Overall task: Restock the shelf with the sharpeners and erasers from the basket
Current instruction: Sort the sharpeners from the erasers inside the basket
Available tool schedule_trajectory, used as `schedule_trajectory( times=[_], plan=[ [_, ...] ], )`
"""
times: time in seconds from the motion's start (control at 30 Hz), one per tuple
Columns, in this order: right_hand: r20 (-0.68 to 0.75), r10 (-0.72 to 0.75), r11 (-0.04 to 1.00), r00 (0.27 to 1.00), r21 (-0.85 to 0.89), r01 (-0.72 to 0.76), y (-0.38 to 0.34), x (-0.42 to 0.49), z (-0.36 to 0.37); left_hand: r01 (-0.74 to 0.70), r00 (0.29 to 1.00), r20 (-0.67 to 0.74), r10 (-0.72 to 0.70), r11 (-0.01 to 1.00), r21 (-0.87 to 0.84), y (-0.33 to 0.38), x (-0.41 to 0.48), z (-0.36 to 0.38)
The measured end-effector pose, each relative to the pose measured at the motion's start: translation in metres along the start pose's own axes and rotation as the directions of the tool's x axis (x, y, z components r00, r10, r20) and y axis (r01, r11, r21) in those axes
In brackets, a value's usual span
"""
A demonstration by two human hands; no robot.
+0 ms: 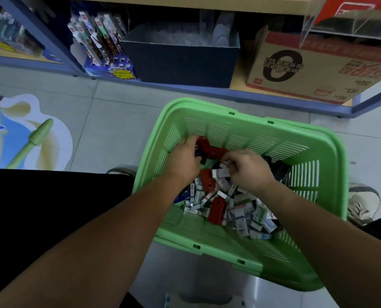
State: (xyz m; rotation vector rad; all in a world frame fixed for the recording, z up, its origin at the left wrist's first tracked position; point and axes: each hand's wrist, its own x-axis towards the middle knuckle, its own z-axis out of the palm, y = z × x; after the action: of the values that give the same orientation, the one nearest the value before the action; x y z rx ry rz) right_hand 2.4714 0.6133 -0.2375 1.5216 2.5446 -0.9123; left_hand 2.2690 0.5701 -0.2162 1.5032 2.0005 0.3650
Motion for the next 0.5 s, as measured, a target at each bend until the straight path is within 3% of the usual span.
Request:
schedule_trajectory(
  times=[0.1, 0.17, 0.27, 0.5],
  plan=[
    [0.126, 0.047, 0.985, 0.991, -0.173, -0.024, 0.006, 0.003, -0.002, -0.066, 0.998, -0.002, 0.067, 0.986, 0.151, -0.014, -0.011, 0.009],
    [0.169, 0.067, 0.974, 0.983, -0.226, -0.027, 0.003, 0.008, 0.001, -0.004, 0.984, 0.175, -0.023, 0.988, 0.151, -0.018, -0.018, 0.016],
    [0.2, 0.071, 0.971, 0.977, -0.239, -0.021, 0.0, 0.016, 0.001, 0.135, 0.888, 0.438, -0.137, 0.99, 0.036, -0.025, -0.021, 0.025],
    [0.194, 0.049, 0.972, 0.98, -0.233, -0.002, -0.002, 0.017, 0.001, 0.318, 0.891, 0.409, -0.196, 0.914, -0.254, -0.022, -0.009, 0.039]
  ],
)
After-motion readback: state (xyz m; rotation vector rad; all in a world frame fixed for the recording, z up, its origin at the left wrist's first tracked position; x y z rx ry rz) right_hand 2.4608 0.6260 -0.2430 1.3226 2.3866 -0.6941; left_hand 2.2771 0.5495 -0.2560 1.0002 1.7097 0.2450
